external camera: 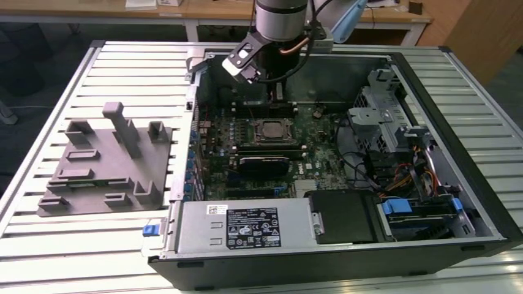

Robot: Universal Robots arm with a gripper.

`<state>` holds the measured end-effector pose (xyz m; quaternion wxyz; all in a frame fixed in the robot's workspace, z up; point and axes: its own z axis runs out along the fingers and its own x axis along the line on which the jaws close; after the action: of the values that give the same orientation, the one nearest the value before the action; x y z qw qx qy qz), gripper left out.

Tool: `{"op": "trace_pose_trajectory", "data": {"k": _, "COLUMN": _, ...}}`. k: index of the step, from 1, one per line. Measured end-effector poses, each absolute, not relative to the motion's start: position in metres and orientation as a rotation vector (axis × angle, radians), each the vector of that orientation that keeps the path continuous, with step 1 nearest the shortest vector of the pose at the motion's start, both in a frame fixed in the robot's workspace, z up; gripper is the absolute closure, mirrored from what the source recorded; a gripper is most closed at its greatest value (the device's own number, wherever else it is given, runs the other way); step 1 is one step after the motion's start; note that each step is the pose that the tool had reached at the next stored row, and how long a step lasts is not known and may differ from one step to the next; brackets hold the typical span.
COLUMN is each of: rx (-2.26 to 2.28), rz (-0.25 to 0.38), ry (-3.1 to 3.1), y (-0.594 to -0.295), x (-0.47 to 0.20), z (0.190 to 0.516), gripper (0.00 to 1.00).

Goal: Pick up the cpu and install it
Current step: 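Install the first cpu locking lever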

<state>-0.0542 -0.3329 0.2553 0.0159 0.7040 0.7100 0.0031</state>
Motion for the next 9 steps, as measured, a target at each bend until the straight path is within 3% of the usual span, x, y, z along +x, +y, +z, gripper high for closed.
{"op": "trace_pose_trajectory", "data": {"k": 9, "rx": 2.121, "rz": 0.011, "ry": 2.274, "y": -0.3329, "x": -0.0542, "z": 0.2599, "gripper": 0.89}}
